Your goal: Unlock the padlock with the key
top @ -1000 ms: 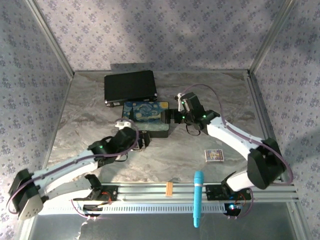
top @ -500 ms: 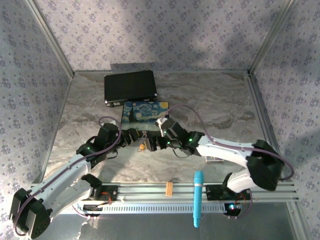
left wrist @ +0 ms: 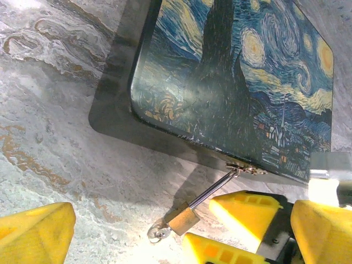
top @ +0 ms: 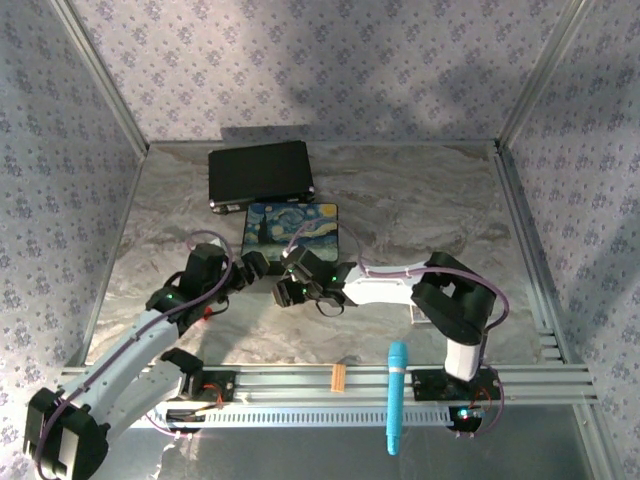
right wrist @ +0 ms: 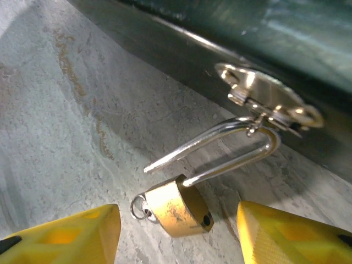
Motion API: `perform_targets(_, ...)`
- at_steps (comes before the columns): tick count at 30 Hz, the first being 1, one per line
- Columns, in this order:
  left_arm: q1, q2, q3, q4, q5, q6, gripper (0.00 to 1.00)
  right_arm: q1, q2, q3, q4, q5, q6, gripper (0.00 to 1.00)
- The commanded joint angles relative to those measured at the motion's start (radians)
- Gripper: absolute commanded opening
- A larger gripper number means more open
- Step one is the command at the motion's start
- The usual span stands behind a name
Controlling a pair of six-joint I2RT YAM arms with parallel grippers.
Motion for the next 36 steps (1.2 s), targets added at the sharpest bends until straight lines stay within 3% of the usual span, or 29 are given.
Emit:
perform_targets(1,0.008,-0.009,-0.003,-0.011,0.002,0.021,1.0,0.006,0.041,0.041,-0.011,-0.001,0.007,0.56)
perform_targets(8,0.01,-0.009,-0.017,0.002,-0.002,0.017,1.0,0.006,0.075,0.077,-0.078,0.02,0.026,0.5)
perform_targets(21,0.011,-0.02,-0.006,-0.013,-0.018,0.026,1.0,-0.008,0.055,0.012,-0.03,-0.015,0.073,0.28)
perform_targets(23,0.011,-0.02,-0.003,-0.02,-0.026,0.034,1.0,-0.021,0.052,-0.008,-0.008,-0.03,0.085,0.33)
perform_targets(26,0.011,-0.019,-0.005,-0.017,-0.032,0.037,1.0,-0.029,0.055,-0.02,0.023,-0.03,0.132,0.55)
perform_targets(36,0.011,-0.032,-0.008,-0.031,-0.042,0.038,1.0,-0.008,0.153,0.117,-0.149,0.054,0.136,0.57)
